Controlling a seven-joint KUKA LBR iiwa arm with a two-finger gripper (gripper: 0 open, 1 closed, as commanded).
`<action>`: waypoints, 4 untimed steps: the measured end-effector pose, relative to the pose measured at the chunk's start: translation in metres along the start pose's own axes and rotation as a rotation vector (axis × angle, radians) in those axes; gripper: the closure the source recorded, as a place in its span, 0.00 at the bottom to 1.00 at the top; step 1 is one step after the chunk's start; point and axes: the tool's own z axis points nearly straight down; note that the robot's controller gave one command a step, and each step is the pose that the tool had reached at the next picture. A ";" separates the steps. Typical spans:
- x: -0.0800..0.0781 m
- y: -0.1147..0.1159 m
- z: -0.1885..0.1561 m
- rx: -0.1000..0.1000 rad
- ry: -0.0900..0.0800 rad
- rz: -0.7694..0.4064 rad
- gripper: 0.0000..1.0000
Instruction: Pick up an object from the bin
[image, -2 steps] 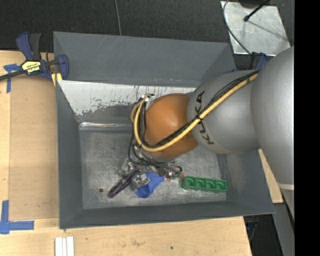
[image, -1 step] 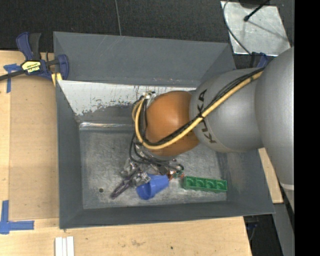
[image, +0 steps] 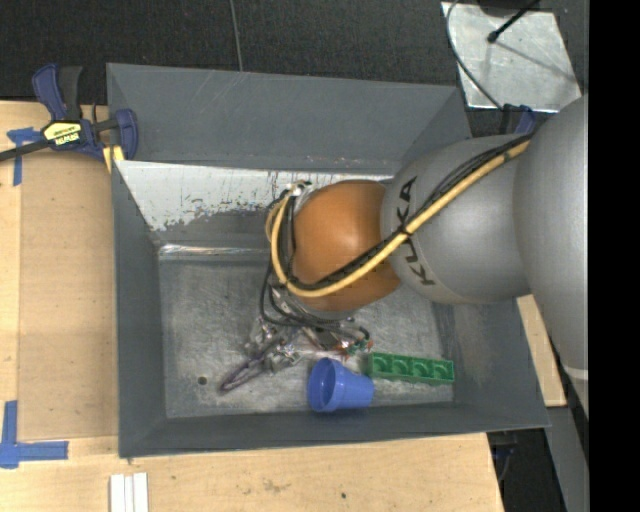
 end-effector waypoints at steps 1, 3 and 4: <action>0.001 0.000 -0.005 -0.001 0.006 0.001 1.00; 0.001 0.000 -0.028 -0.001 0.007 0.003 1.00; 0.001 0.000 -0.038 -0.002 0.010 0.003 1.00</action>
Offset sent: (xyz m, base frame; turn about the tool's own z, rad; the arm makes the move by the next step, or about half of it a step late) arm -0.0001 -0.0001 0.0523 0.0000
